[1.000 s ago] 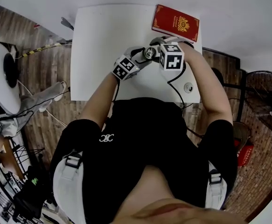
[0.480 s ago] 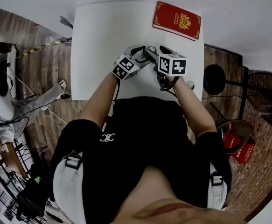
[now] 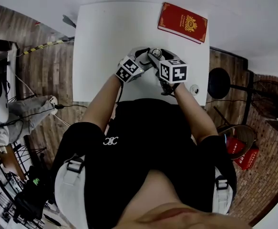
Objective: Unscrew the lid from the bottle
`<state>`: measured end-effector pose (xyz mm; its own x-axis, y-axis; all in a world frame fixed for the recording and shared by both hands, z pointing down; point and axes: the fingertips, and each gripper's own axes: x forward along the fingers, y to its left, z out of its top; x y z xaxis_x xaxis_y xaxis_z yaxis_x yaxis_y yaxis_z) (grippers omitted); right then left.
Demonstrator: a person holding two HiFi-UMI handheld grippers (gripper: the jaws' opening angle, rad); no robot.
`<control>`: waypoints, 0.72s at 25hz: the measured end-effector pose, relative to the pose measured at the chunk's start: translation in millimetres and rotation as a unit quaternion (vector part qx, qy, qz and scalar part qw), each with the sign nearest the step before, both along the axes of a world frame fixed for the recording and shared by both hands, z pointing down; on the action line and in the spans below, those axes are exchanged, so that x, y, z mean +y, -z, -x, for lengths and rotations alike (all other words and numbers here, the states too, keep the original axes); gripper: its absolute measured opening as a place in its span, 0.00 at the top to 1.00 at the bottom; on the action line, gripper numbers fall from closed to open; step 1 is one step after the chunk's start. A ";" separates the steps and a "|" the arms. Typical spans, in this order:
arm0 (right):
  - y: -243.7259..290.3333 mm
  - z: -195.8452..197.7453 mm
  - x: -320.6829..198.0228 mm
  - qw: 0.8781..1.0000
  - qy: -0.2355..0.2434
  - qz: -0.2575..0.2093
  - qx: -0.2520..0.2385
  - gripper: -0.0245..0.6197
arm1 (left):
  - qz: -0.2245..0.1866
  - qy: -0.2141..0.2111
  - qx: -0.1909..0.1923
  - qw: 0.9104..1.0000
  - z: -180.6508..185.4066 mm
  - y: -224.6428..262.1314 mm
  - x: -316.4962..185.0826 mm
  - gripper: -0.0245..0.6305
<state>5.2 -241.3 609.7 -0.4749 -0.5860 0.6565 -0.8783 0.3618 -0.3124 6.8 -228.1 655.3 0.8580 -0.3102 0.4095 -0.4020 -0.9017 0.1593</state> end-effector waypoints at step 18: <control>-19.3 -5.9 33.8 0.530 0.734 -0.032 0.424 0.56 | 0.003 0.005 -0.004 1.000 -2.8 -0.7 3.0 0.44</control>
<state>11.1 -207.5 628.9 -0.0010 -0.0277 0.9996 0.5482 0.8360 0.0237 9.6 -225.1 656.0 0.8515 -0.3166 0.4180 -0.4124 -0.8967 0.1607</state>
